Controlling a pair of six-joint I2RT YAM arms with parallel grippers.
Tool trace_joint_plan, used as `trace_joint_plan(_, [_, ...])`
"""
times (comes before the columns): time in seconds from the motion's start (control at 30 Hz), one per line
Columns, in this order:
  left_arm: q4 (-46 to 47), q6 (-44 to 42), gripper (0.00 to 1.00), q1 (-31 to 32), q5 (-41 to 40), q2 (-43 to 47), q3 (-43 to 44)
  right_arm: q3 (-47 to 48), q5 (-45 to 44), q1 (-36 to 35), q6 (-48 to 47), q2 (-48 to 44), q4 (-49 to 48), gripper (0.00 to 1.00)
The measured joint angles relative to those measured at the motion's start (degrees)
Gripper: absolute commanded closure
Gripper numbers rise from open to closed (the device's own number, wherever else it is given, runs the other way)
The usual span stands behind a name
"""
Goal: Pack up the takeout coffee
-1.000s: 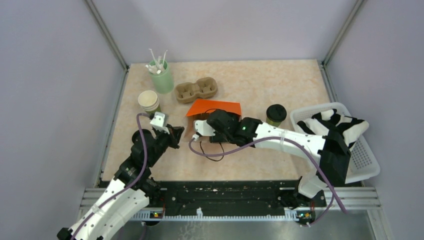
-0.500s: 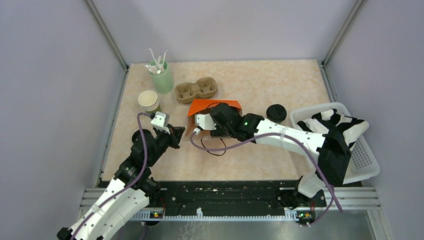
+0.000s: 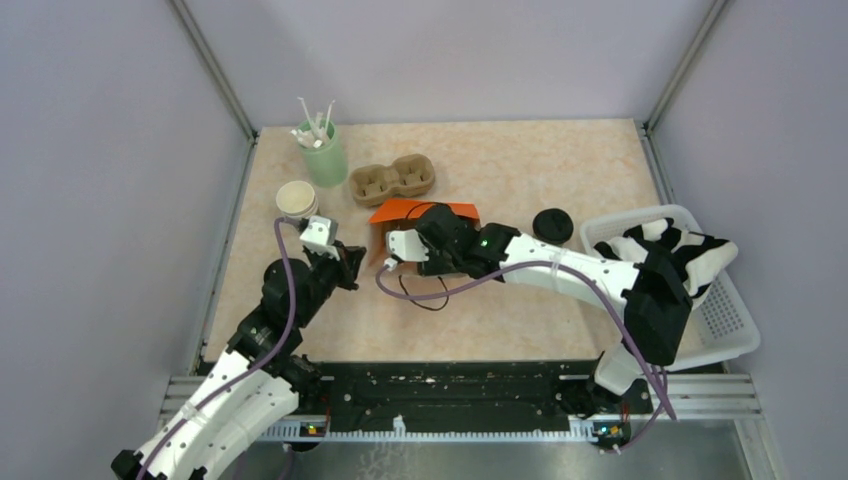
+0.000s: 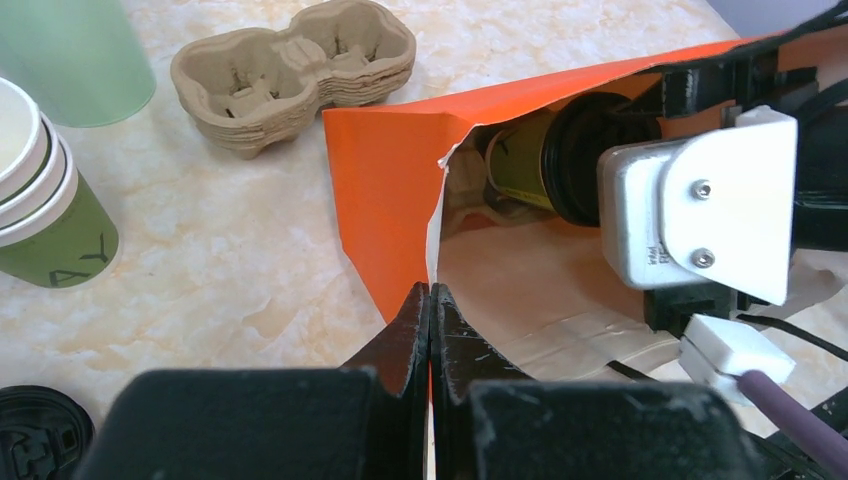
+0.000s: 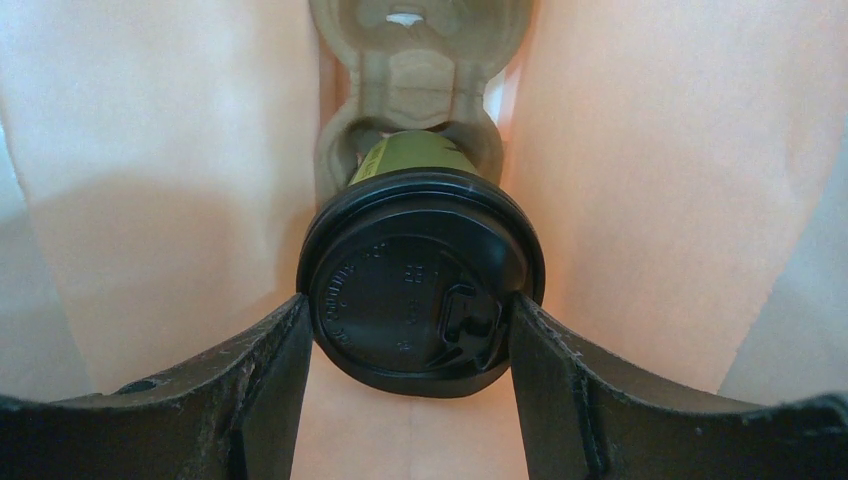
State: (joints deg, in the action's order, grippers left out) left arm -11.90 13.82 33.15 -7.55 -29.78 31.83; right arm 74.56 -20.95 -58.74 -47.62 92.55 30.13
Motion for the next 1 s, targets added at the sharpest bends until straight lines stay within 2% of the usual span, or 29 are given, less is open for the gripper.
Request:
trace_joint_plan(0.43, [-0.2,0.0,1.00,0.0,2.2,1.3,-0.4,2.3,-1.4,0.0,0.1,3.3,0.4,0.39])
trace_joint_plan(1.0, [-3.1,0.0,1.00,0.0,4.3,2.6,-0.5,-6.8,-1.3,1.0,-2.2,1.4,-13.4,0.39])
